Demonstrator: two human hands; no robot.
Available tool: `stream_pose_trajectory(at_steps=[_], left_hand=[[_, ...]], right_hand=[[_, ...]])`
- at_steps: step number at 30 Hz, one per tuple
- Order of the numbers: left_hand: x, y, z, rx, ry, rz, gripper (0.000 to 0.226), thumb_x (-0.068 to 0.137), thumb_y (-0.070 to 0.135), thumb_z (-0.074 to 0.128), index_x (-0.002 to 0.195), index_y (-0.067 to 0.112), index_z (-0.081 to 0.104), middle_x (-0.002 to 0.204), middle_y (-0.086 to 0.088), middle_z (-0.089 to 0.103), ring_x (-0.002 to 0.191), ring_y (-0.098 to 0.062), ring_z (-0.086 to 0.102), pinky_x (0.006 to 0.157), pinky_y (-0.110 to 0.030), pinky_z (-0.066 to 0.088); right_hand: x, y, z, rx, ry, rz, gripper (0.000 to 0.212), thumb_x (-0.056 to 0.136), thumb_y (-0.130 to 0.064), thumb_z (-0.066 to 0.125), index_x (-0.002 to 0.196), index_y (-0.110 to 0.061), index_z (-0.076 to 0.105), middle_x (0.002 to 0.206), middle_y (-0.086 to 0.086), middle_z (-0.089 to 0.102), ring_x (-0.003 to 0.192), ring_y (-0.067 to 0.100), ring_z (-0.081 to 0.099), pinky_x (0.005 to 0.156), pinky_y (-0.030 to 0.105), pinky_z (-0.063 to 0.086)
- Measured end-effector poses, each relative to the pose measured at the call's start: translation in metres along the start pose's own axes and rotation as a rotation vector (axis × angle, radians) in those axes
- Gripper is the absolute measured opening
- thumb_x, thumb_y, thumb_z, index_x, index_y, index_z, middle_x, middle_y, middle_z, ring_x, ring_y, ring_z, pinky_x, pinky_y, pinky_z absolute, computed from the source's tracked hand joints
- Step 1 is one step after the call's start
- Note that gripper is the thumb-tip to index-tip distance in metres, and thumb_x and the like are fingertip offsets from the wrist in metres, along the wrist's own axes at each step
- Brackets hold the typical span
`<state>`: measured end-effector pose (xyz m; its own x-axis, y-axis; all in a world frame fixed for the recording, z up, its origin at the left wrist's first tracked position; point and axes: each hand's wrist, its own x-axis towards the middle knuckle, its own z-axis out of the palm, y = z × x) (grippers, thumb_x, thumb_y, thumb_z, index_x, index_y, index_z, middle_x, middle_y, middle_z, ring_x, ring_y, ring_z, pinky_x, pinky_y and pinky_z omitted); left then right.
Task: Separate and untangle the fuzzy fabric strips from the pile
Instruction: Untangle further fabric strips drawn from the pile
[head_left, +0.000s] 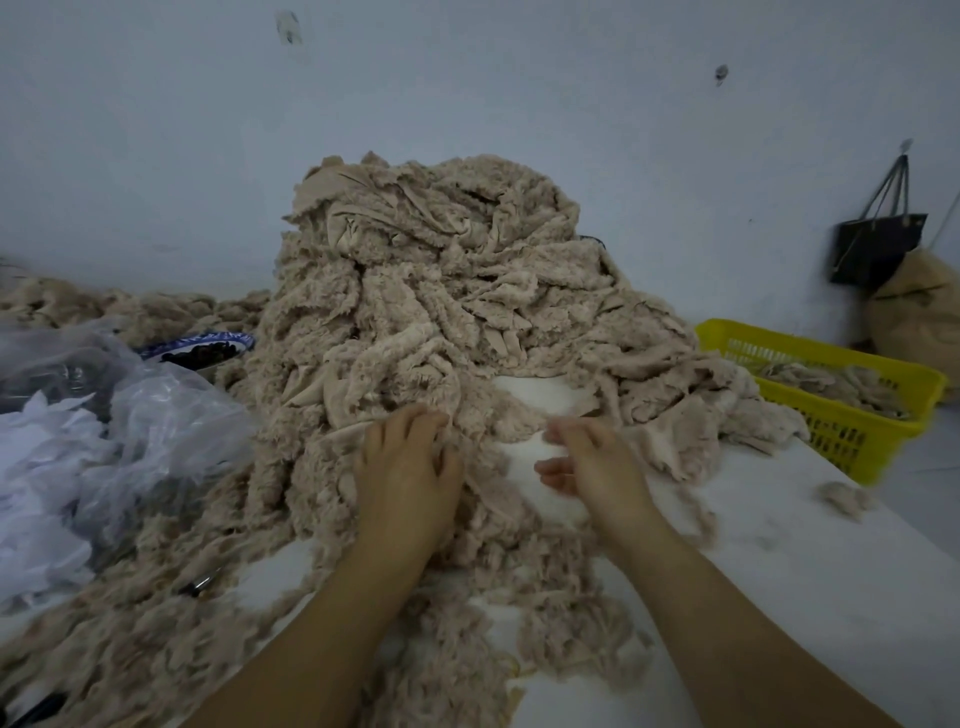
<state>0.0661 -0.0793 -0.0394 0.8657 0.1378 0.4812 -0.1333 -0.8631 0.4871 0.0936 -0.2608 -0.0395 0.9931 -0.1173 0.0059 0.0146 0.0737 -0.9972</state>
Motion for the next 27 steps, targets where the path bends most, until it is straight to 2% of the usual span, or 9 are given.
stream_pose_trajectory(at_steps=[3, 5, 8, 10, 12, 14, 18, 23, 27], left_hand=[[0.004, -0.005, -0.001, 0.129, -0.047, -0.104, 0.038, 0.1, 0.033, 0.05, 0.137, 0.024, 0.051, 0.144, -0.001, 0.043, 0.133, -0.026, 0.033, 0.109, -0.042, 0.028], [0.006, -0.008, -0.001, 0.166, -0.105, -0.115, 0.026, 0.101, 0.033, 0.047, 0.122, 0.025, 0.06, 0.132, -0.001, 0.052, 0.124, -0.025, 0.039, 0.104, -0.04, 0.034], [0.006, -0.009, 0.003, -0.045, -0.07, -0.011, 0.017, 0.101, 0.024, 0.05, 0.105, 0.019, 0.065, 0.107, 0.004, 0.06, 0.11, -0.021, 0.047, 0.095, -0.038, 0.041], [0.005, -0.006, 0.004, -0.228, -0.023, 0.044, 0.016, 0.102, 0.02, 0.051, 0.105, 0.015, 0.066, 0.103, 0.005, 0.06, 0.101, -0.014, 0.051, 0.09, -0.029, 0.044], [0.005, -0.003, 0.003, -0.382, 0.025, 0.019, 0.014, 0.103, 0.019, 0.05, 0.105, 0.021, 0.064, 0.101, 0.011, 0.059, 0.093, 0.004, 0.053, 0.081, -0.008, 0.041], [0.006, -0.001, -0.001, -0.513, 0.048, -0.059, 0.015, 0.104, 0.022, 0.049, 0.101, 0.032, 0.061, 0.1, 0.023, 0.057, 0.091, 0.018, 0.052, 0.073, 0.0, 0.039], [0.009, 0.0, -0.007, -0.755, 0.019, -0.237, 0.022, 0.103, 0.03, 0.049, 0.094, 0.042, 0.063, 0.097, 0.03, 0.062, 0.089, 0.022, 0.053, 0.073, -0.013, 0.041], [0.01, -0.002, -0.007, -0.935, 0.037, -0.342, 0.024, 0.103, 0.032, 0.049, 0.096, 0.04, 0.07, 0.089, 0.032, 0.065, 0.087, 0.016, 0.057, 0.08, -0.024, 0.043], [0.009, 0.002, -0.007, -1.014, 0.038, -0.327, 0.026, 0.103, 0.029, 0.05, 0.094, 0.039, 0.072, 0.099, 0.016, 0.068, 0.098, -0.004, 0.063, 0.085, -0.028, 0.052]], right_hand=[[-0.007, 0.008, 0.008, -0.32, -0.17, -0.095, 0.017, 0.101, -0.03, 0.051, 0.094, -0.026, 0.067, 0.091, -0.008, 0.071, 0.068, 0.002, 0.067, 0.066, 0.023, 0.056], [-0.008, 0.01, 0.01, -0.481, -0.255, -0.158, 0.014, 0.099, -0.039, 0.053, 0.094, -0.034, 0.065, 0.092, -0.015, 0.07, 0.077, -0.003, 0.064, 0.075, 0.022, 0.054], [-0.013, 0.011, 0.014, -0.66, -0.433, -0.223, 0.019, 0.095, -0.052, 0.055, 0.111, -0.044, 0.054, 0.105, -0.024, 0.057, 0.09, -0.01, 0.056, 0.068, 0.007, 0.044], [-0.015, 0.013, 0.019, -0.866, -0.49, -0.329, 0.024, 0.094, -0.046, 0.058, 0.116, -0.04, 0.053, 0.101, -0.017, 0.049, 0.09, 0.002, 0.053, 0.069, 0.013, 0.041], [-0.017, 0.013, 0.024, -1.013, -0.502, -0.415, 0.009, 0.095, -0.034, 0.055, 0.086, -0.034, 0.051, 0.085, -0.011, 0.043, 0.083, 0.013, 0.047, 0.067, 0.024, 0.038], [-0.016, 0.013, 0.022, -0.963, -0.443, -0.394, 0.032, 0.097, -0.028, 0.053, 0.068, -0.029, 0.038, 0.07, -0.009, 0.041, 0.064, 0.006, 0.043, 0.055, 0.019, 0.032], [-0.013, 0.009, 0.014, -0.762, -0.213, -0.232, 0.038, 0.098, -0.03, 0.049, 0.067, -0.02, 0.03, 0.06, -0.005, 0.034, 0.048, 0.007, 0.03, 0.046, 0.022, 0.022], [-0.011, 0.002, 0.012, -0.562, -0.029, -0.341, 0.028, 0.099, -0.033, 0.048, 0.078, -0.015, 0.046, 0.086, -0.004, 0.043, 0.074, 0.012, 0.045, 0.063, 0.025, 0.033], [-0.024, -0.001, 0.023, -0.562, -0.25, -0.458, 0.03, 0.097, -0.051, 0.048, 0.084, -0.025, 0.057, 0.089, -0.01, 0.052, 0.08, 0.0, 0.05, 0.067, 0.014, 0.039]])
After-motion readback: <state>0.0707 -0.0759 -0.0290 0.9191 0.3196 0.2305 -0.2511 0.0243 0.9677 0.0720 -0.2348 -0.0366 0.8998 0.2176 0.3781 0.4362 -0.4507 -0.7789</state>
